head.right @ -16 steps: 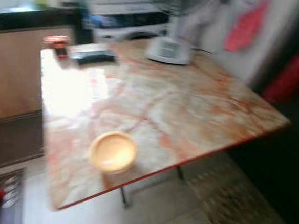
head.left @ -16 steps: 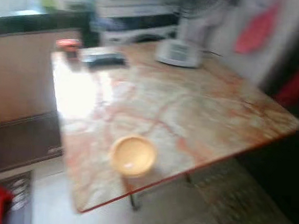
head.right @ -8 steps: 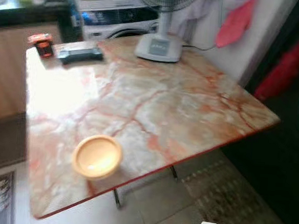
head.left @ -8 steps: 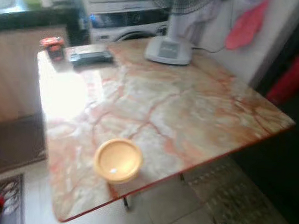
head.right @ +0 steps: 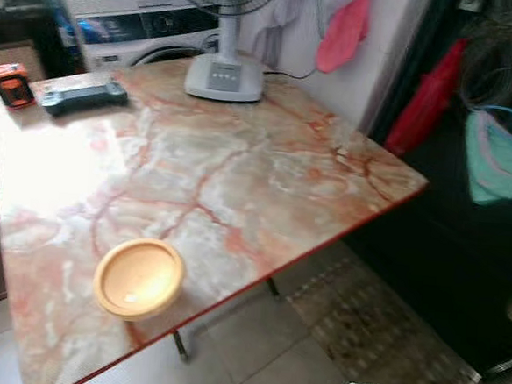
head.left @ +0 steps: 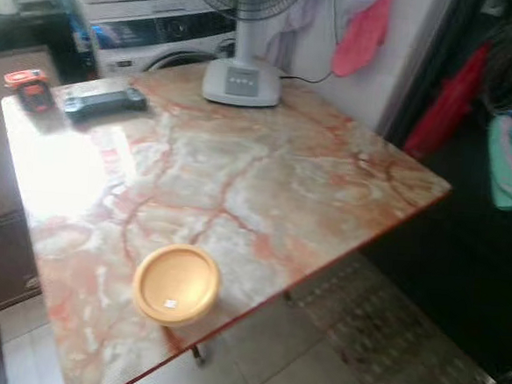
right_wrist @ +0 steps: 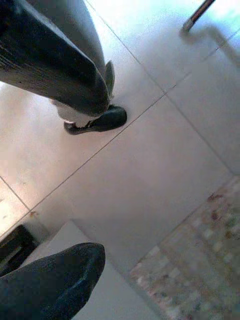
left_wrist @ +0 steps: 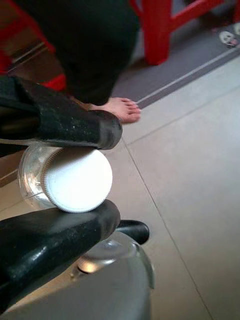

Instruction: Restocking fridge

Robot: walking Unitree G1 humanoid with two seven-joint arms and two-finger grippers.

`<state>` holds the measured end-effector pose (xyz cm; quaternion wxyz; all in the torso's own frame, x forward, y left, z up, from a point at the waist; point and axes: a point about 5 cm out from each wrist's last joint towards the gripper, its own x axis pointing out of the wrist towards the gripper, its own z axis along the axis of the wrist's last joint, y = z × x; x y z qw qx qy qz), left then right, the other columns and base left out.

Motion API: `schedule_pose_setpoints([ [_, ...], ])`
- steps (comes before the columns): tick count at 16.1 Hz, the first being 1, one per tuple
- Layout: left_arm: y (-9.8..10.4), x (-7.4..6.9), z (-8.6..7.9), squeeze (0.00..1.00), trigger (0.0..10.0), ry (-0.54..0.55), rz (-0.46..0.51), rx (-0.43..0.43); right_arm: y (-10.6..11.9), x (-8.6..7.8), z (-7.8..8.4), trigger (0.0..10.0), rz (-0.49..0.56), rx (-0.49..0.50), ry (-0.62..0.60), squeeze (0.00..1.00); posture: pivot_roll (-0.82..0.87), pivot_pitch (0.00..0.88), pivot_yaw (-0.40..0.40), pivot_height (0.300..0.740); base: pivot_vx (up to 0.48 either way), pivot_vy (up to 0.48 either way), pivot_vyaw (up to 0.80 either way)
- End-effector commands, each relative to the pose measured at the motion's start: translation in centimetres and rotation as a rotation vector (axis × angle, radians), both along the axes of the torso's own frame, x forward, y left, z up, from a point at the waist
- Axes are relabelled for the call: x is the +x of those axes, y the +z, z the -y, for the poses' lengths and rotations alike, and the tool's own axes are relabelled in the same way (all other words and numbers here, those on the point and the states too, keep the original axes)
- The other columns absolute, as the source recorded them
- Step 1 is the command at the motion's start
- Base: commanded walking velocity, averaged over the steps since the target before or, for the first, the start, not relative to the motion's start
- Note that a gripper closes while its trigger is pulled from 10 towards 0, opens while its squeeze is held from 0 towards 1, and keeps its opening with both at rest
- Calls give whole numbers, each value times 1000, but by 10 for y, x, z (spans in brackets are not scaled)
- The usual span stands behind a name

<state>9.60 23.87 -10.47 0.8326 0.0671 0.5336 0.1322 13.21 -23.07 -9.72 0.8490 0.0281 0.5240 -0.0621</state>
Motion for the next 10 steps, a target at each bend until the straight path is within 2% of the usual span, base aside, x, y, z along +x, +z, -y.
schedule_pose_setpoints([
  [1,-2,-6,-1,0,10000,11,-27,0,1,1,1,10000,12,2,-15,0,58,0,-10,740,0,296,0],
  [9,-2,-8,-3,0,10000,13,-36,5,0,0,1,10000,7,8,-22,0,57,0,-7,740,0,419,0],
  [10,-2,-8,-3,0,10000,2,-37,10,0,0,1,10000,2,6,-19,0,57,0,-8,740,0,0,-788],
])
